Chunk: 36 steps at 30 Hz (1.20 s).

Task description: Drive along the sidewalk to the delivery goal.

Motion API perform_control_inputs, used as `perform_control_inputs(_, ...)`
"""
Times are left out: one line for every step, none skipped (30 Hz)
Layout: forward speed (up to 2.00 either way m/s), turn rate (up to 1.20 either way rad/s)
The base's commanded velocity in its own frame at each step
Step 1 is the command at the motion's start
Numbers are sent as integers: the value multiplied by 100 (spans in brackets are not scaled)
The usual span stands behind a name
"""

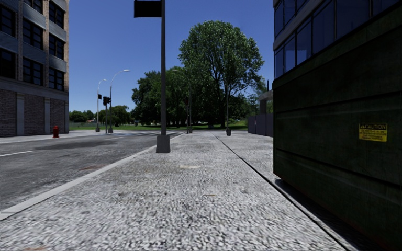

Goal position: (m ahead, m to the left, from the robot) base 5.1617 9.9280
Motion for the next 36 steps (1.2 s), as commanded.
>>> perform_control_inputs(200,0)
perform_control_inputs(200,0)
perform_control_inputs(200,0)
perform_control_inputs(200,0)
perform_control_inputs(200,0)
perform_control_inputs(200,0)
perform_control_inputs(200,0)
perform_control_inputs(200,0)
perform_control_inputs(200,0)
perform_control_inputs(200,0)
perform_control_inputs(200,0)
perform_control_inputs(200,0)
perform_control_inputs(200,0)
perform_control_inputs(200,0)
perform_control_inputs(200,0)
perform_control_inputs(200,0)
perform_control_inputs(200,0)
perform_control_inputs(200,0)
perform_control_inputs(200,0)
perform_control_inputs(200,0)
perform_control_inputs(200,0)
perform_control_inputs(200,0)
perform_control_inputs(200,0)
perform_control_inputs(200,0)
perform_control_inputs(200,0)
perform_control_inputs(200,0)
perform_control_inputs(200,0)
perform_control_inputs(200,0)
perform_control_inputs(200,0)
perform_control_inputs(200,0)
perform_control_inputs(200,0)
perform_control_inputs(200,0)
perform_control_inputs(200,0)
perform_control_inputs(200,0)
perform_control_inputs(200,0)
perform_control_inputs(200,0)
